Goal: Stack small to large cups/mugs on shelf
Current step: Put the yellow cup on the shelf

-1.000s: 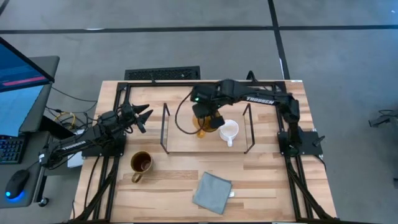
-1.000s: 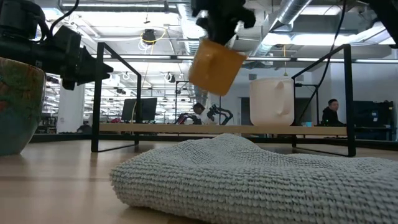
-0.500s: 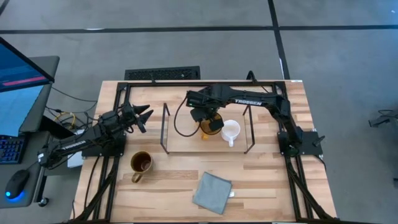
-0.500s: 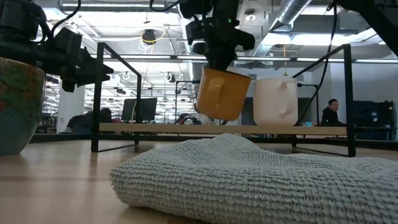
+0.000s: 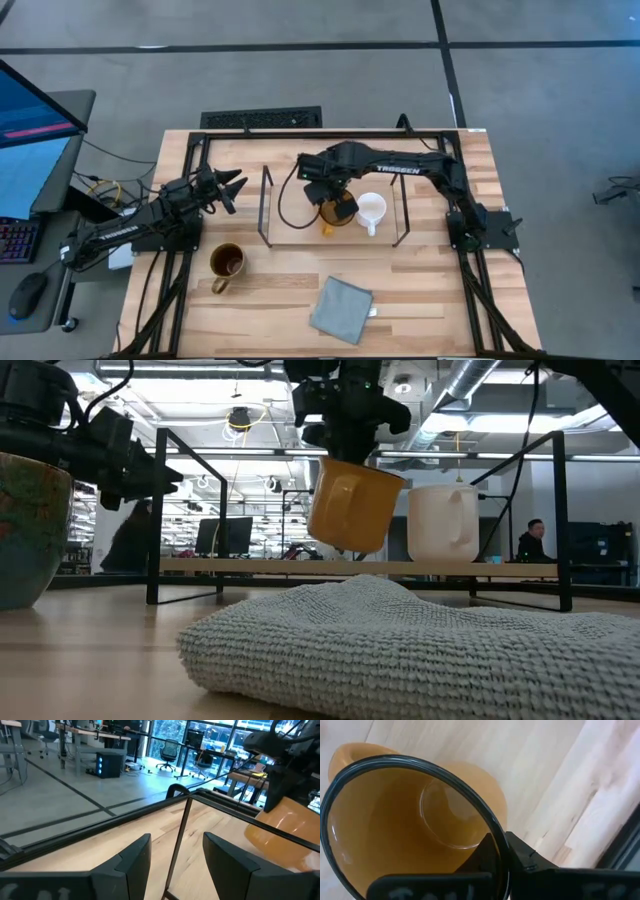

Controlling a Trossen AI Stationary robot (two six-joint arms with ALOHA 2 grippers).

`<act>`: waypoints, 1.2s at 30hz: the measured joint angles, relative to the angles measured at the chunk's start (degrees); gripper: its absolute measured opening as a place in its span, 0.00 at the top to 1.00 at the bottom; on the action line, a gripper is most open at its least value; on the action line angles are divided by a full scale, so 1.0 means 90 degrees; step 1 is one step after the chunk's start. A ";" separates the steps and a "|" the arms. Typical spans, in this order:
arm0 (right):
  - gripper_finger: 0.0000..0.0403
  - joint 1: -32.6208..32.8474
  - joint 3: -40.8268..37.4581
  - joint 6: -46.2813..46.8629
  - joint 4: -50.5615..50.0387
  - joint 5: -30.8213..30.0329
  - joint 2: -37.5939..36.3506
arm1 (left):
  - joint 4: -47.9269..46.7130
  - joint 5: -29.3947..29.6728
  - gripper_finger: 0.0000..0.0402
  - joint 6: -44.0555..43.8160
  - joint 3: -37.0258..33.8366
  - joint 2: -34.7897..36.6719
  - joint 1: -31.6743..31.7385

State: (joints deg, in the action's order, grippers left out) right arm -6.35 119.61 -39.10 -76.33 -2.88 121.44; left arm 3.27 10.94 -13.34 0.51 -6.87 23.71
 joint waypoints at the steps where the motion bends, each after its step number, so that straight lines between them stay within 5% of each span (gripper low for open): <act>1: 0.93 -0.0002 0.0000 -0.0008 0.0015 -0.0001 -0.0010 | 0.0000 0.0000 0.57 0.0000 0.0000 0.0000 0.0002; 36: 0.89 0.0253 0.0000 -0.0040 0.0281 0.0011 -0.0016 | -0.0005 -0.0019 0.57 0.0002 0.0000 0.0000 0.0002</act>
State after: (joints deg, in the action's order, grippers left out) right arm -4.08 119.61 -39.46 -73.80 -2.79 121.30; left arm 3.22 10.76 -13.32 0.51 -6.87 23.73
